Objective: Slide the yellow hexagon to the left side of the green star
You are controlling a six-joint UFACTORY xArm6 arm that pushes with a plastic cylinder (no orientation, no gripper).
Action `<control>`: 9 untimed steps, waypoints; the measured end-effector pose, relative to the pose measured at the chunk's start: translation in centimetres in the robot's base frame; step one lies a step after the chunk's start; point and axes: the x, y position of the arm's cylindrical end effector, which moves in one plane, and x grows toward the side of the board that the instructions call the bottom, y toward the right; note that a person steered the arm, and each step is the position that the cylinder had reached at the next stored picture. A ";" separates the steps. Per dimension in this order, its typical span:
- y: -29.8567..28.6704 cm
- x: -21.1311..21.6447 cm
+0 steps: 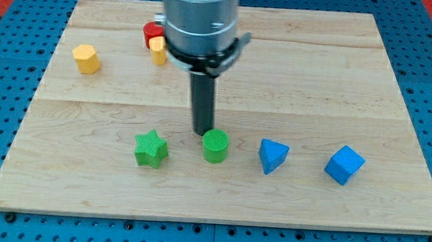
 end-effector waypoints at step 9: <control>-25.3 -14.2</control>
